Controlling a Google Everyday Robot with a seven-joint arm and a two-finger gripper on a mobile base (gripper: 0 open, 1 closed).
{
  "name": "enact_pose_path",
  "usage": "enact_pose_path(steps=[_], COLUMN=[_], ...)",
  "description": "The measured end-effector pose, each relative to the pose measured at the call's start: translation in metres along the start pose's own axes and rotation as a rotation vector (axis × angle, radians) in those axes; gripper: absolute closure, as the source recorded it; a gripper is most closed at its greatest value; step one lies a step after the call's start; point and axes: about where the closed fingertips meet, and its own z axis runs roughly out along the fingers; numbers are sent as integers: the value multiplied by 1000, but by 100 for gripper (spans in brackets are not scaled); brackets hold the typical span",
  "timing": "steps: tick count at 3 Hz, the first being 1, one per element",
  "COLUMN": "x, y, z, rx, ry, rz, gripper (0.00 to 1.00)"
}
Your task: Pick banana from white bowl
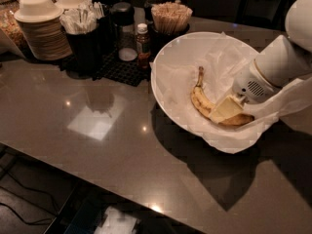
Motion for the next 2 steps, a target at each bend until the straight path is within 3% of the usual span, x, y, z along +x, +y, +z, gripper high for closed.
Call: enact_pose_path(steps=[1,2], x=[1,1], y=[-1,-5], z=[-4,-12], rx=[-6,-37], ry=[-28,-90], rz=[11,27], gripper=[100,100])
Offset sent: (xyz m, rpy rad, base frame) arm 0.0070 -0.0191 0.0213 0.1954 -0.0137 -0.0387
